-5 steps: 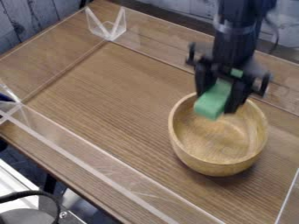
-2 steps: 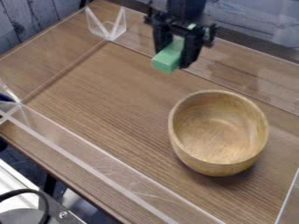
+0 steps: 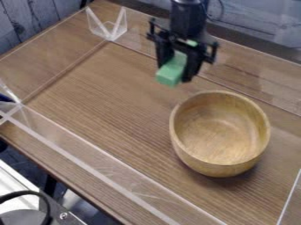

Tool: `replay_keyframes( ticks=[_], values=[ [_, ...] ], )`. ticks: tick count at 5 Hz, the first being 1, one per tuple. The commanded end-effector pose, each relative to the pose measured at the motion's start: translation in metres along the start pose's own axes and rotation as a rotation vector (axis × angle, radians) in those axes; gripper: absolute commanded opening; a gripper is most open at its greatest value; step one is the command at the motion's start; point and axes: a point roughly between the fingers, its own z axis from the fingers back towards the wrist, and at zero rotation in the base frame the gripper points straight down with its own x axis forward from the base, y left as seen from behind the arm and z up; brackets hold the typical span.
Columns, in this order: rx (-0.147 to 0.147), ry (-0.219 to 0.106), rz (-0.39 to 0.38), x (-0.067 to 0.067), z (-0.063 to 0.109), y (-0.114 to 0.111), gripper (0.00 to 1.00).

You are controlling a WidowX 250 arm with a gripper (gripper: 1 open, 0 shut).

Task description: Remove the green block from inside the brown bowl and put it on the table

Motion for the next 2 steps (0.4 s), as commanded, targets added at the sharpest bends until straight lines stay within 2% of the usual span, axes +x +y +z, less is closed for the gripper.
replay_keyframes(
  ticks=[1,2],
  values=[
    [0.028,-0.031,0.058,0.005,0.004,0.015,0.00],
    [0.010,-0.073,0.051,0.012,0.014,0.012,0.00]
  ],
)
